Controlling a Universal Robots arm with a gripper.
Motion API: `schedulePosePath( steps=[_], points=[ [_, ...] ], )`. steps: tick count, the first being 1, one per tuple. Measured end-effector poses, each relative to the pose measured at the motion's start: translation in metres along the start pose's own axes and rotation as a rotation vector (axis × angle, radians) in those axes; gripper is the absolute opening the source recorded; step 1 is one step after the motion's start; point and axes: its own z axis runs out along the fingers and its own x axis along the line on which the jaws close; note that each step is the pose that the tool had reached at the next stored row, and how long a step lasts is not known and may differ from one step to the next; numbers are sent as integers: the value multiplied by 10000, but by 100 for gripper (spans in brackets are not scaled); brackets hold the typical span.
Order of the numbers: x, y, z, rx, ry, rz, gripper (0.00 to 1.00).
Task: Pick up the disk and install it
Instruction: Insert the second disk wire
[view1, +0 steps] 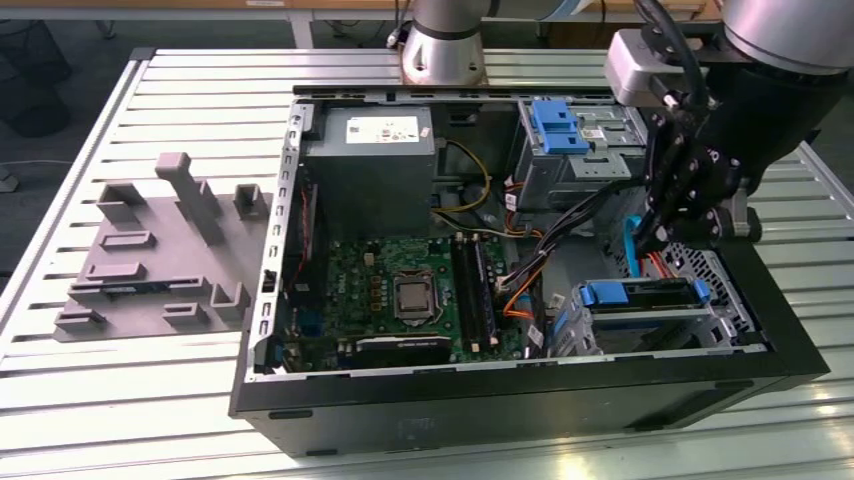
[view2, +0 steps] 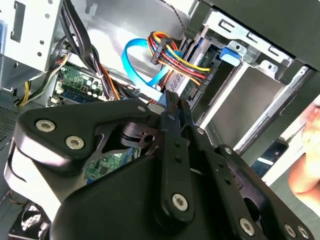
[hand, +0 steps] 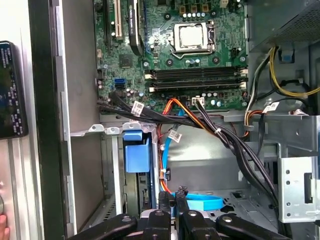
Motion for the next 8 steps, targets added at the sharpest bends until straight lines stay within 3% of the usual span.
schedulePosePath(
  steps=[2,3,5,6,8],
  points=[
    [1,0,3,-7,-77,2,16],
    [2,0,5,-17,-200,4,16],
    [17,-2,7,-48,-560,10,16],
    [28,-2,11,-55,-669,13,16],
    [55,-4,27,-38,-690,14,16]
  ],
)
